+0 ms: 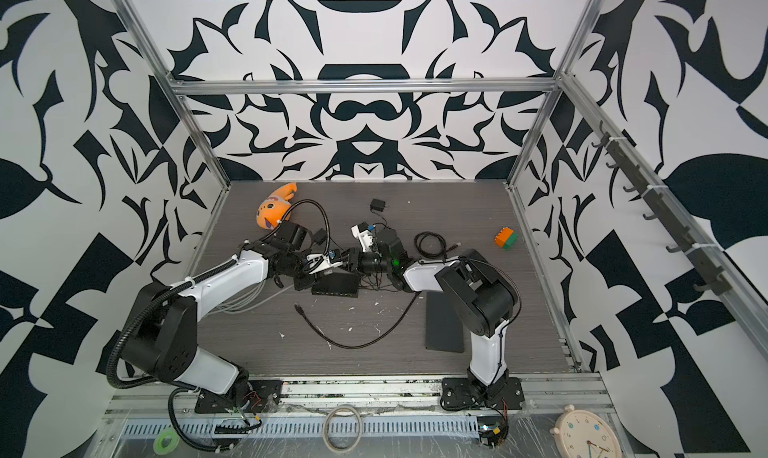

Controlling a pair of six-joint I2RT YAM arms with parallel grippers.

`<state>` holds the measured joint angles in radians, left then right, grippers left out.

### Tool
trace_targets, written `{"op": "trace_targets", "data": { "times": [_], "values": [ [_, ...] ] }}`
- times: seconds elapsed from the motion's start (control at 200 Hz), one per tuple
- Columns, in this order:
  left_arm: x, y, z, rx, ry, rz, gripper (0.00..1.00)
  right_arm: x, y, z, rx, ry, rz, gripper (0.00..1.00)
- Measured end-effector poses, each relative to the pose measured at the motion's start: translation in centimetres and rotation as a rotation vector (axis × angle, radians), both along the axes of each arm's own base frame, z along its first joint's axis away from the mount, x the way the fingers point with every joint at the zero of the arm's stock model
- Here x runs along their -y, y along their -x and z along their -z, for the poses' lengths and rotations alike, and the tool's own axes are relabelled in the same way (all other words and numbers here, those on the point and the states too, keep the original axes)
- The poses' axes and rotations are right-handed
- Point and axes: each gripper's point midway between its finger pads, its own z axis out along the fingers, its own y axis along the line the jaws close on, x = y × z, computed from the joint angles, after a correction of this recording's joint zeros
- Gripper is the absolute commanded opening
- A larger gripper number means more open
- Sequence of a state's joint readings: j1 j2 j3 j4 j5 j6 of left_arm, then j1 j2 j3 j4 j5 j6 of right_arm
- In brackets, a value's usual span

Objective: Insert the plug into the switch port

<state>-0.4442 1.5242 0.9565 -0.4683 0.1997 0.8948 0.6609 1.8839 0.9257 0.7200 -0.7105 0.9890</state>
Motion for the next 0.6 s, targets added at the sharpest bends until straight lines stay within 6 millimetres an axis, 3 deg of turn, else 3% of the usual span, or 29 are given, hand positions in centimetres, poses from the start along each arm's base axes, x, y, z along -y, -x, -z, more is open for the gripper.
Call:
{"op": "trace_targets", "data": {
  "times": [0.6],
  "values": [
    [-0.1, -0.1, 0.3, 0.114, -0.045, 0.016, 0.06, -0.2, -0.9, 3.0, -0.154, -0.039, 0.072, 0.38]
  ]
}}
